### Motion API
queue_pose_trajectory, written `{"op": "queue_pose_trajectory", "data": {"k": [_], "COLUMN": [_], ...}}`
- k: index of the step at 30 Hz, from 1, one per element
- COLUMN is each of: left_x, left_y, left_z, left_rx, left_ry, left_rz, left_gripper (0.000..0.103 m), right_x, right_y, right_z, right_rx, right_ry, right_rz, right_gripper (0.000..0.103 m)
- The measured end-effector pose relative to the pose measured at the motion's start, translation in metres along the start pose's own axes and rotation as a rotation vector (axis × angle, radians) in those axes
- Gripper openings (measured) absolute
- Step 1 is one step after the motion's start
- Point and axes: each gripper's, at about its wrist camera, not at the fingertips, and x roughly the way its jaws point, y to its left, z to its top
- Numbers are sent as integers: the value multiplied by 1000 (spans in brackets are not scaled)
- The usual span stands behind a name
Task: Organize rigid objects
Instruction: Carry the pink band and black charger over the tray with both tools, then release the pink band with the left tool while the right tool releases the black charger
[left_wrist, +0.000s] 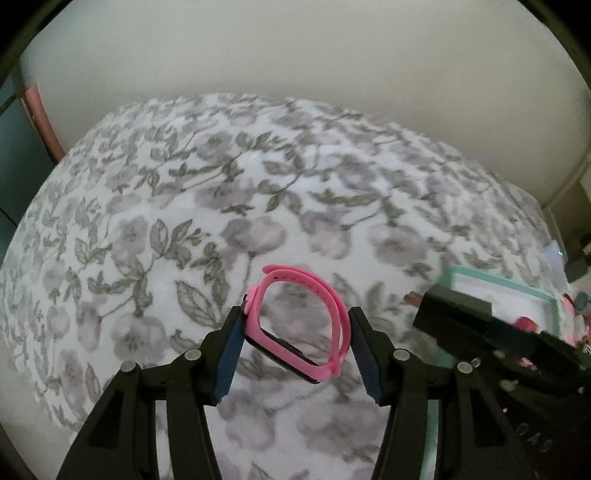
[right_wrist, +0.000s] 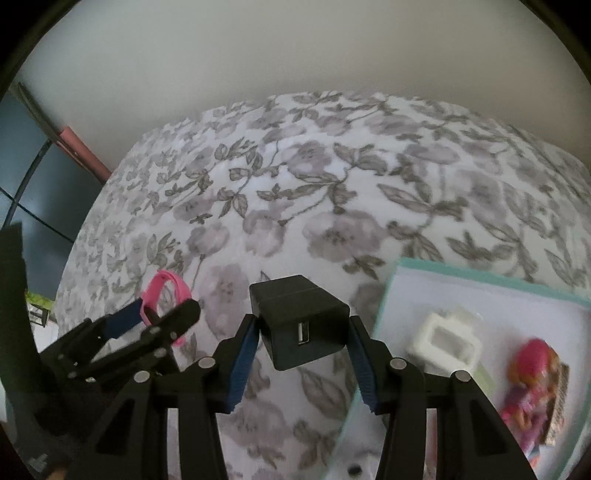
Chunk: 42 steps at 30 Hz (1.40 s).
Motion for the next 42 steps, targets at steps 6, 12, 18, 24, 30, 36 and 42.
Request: {"op": "queue_pose_trajectory", "data": {"k": [6,12,18,24,30,36,42], "left_x": [-33,-43,-40,-23,-9,-13,-20], "left_y": [-44,-99,-151,-177,-176,-163,-140], "left_z": [-11,-30,-48,-62,-75,-76,-76], "left_rx": [65,151,231,255,247,219,170], "left_ry": [-28,-17,31,85,136,107,54], "left_rz": [-31,-67,-116,-140,-156,-180,-126], "left_gripper": [58,58,59,59,59,72,72], "right_x": [-41,-73,-83,-84,-70,-65,-64], "right_y": [-30,-84,-137,-161,-166,-160,-155], "right_z": [-24,-54,-85,-107,-122,-128,-130], "right_rx": [77,192,309,352,356,334,333], "right_ry": [-53,-66,-37,-12,34,47,47], "right_rz": [-29,-147,-234,-253,-258,-261,-267], "right_gripper": [52,51,52,51,48,48,49]}}
